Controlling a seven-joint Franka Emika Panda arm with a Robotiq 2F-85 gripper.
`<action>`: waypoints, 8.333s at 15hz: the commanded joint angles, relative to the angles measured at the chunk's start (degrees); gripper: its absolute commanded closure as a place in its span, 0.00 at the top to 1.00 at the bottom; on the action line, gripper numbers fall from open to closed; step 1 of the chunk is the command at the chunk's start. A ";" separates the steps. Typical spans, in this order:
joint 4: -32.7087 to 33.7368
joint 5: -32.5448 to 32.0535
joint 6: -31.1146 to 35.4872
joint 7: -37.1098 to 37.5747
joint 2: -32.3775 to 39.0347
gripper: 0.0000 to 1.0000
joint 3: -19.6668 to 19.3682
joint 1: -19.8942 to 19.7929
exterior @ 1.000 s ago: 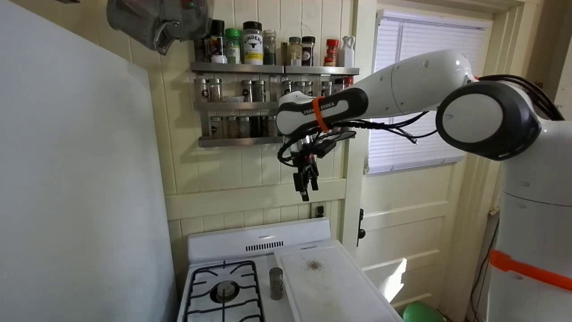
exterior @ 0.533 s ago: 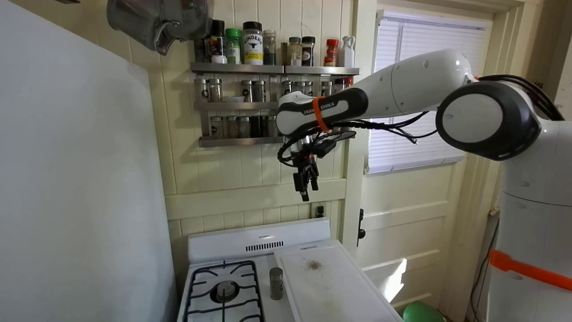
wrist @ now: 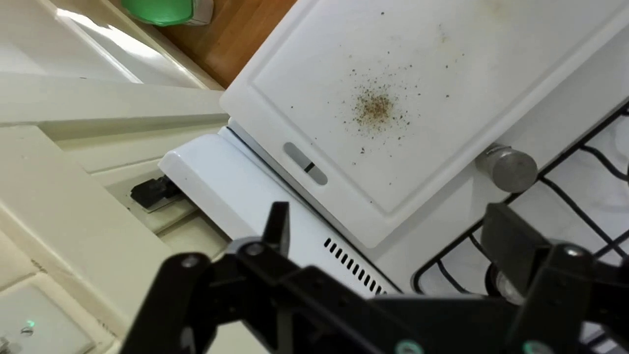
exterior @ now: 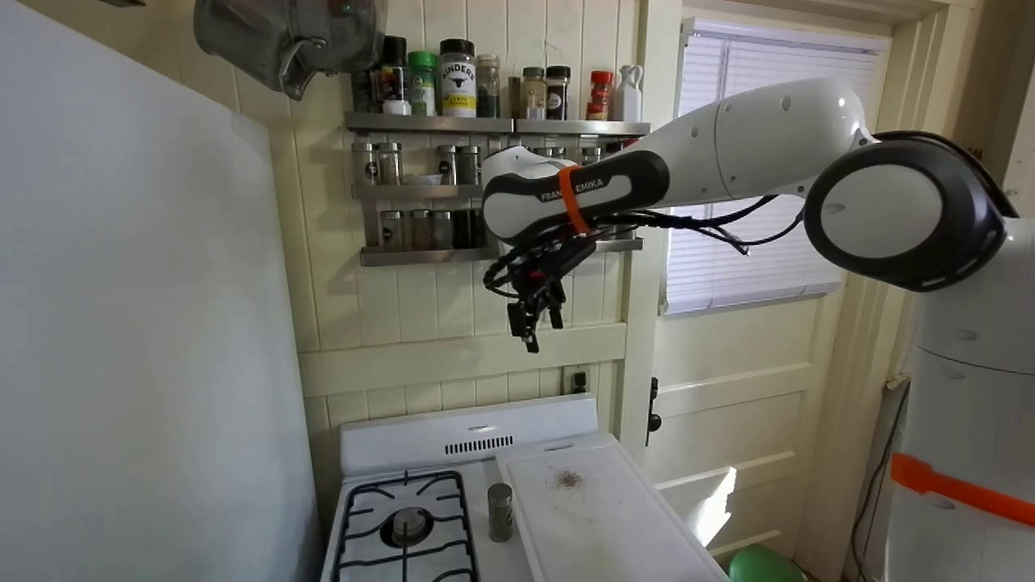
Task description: Move the spice bottle, that is in the middle of the first shelf, to the tray
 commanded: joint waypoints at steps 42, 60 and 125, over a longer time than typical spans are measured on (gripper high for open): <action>-14.85 -24.49 44.35 24.69 -13.93 1.00 1.64 -3.09; -16.52 -31.85 61.30 37.98 -13.50 1.00 1.42 -6.46; -13.70 -58.82 72.59 79.00 -10.29 1.00 1.53 -11.45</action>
